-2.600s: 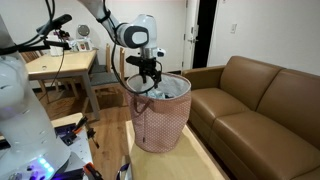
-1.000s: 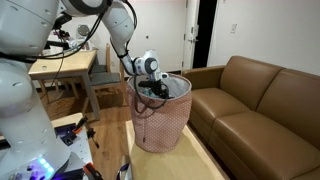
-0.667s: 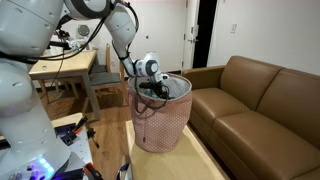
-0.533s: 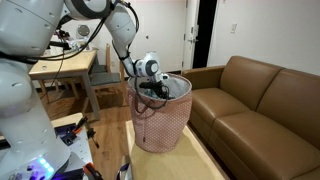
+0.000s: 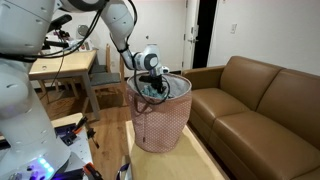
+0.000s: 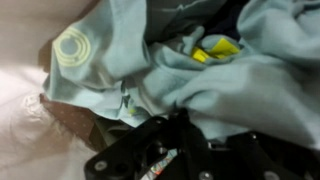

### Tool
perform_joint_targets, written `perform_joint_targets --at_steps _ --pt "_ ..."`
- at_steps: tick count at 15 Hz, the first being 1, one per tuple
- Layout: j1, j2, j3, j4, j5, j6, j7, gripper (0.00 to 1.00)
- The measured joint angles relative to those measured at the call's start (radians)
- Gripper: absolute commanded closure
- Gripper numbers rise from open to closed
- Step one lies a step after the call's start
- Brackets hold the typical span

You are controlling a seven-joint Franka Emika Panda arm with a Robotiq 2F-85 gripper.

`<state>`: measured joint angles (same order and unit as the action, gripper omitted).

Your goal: Remove the green cloth from the open bag

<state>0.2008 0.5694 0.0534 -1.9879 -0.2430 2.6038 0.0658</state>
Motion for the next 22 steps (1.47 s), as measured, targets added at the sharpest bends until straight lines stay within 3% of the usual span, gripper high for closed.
perform_joint_targets --at_steps 9,10,12,13,18,22 --pt "-0.063 -0.354 0.024 -0.220 0.052 0.003 -0.073 0.94" --pt "-0.069 -0.412 0.023 -0.258 0.052 0.004 -0.073 0.87" --pt "-0.077 -0.516 0.021 -0.329 0.052 0.003 -0.079 0.87" --pt "-0.079 -0.548 0.021 -0.353 0.052 0.003 -0.080 0.93" --pt "-0.080 -0.585 0.021 -0.366 0.027 0.004 -0.039 0.93" --pt "-0.093 -0.723 0.010 -0.368 0.024 -0.035 0.000 0.93"
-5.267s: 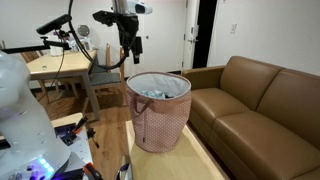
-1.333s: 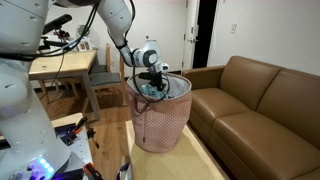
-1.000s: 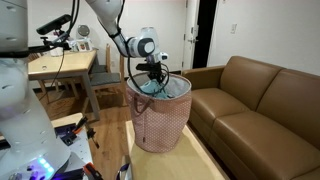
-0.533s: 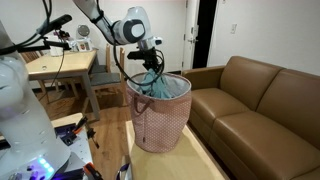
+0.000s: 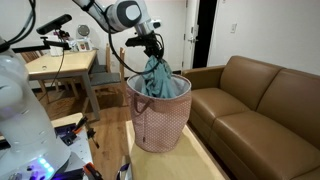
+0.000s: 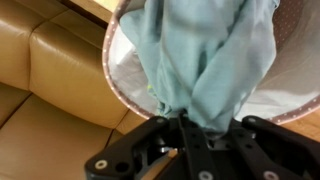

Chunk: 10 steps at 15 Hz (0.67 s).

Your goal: Remove the green cloth from the open bag

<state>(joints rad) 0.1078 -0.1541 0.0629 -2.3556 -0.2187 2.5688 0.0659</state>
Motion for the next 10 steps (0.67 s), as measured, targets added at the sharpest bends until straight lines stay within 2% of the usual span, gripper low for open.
perform_joint_targets --at_steps 3,4,5,6,10 --pt "-0.027 -0.137 -0.031 0.001 0.043 -0.142 -0.003 0.93" --pt "-0.041 -0.175 -0.045 -0.002 0.048 -0.169 -0.003 0.87" --pt "-0.050 -0.196 -0.049 -0.005 0.048 -0.174 -0.003 0.87" --pt "-0.051 -0.200 -0.048 -0.007 0.048 -0.174 -0.003 0.93" --pt "-0.055 -0.184 -0.038 -0.006 0.048 -0.175 0.010 0.93"
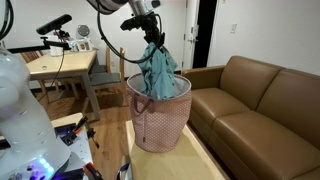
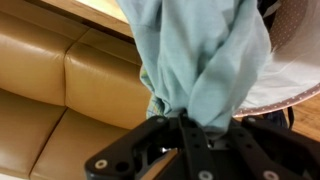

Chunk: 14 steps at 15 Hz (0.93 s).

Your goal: Remove the green cloth from the open bag

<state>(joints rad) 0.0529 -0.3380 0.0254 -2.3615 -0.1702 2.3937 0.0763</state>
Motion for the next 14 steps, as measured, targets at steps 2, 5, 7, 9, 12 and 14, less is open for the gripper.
perform_joint_targets --at_steps 2,5,7,9,12,14 --pt "-0.013 -0.009 -0.009 0.008 0.028 -0.003 0.027 0.93" --pt "-0.050 -0.074 -0.060 0.028 0.103 -0.038 0.039 0.93" --pt "-0.085 -0.134 -0.103 0.047 0.139 -0.093 0.042 0.93" --pt "-0.129 -0.180 -0.144 0.064 0.164 -0.137 0.051 0.93" --pt "-0.198 -0.206 -0.188 0.077 0.181 -0.163 0.096 0.93" --pt "-0.242 -0.185 -0.193 0.076 0.180 -0.154 0.157 0.93"
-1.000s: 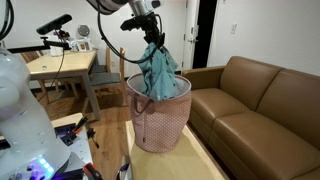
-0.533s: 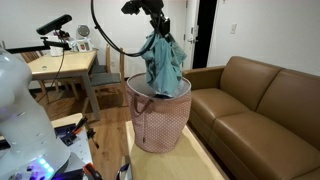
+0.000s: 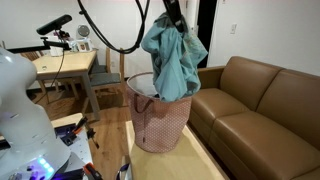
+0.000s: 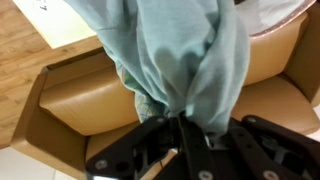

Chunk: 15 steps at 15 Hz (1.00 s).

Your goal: Remove the green cloth from the open bag

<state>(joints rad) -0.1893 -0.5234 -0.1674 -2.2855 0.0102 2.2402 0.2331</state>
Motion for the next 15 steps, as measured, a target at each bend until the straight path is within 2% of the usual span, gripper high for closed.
perform_joint_targets --at_steps 3,5,8,11,12,15 --pt "-0.047 0.108 0.011 -0.015 -0.005 0.054 0.103 0.93" --pt "-0.052 0.216 0.016 -0.028 -0.003 0.096 0.155 0.94" --pt "-0.058 0.394 0.039 -0.037 -0.084 0.176 0.306 0.94" --pt "-0.037 0.580 0.051 -0.028 -0.155 0.240 0.442 0.93" --pt "-0.023 0.641 0.049 -0.021 -0.151 0.260 0.461 0.87" --pt "0.013 0.751 0.046 0.014 -0.118 0.297 0.465 0.87"
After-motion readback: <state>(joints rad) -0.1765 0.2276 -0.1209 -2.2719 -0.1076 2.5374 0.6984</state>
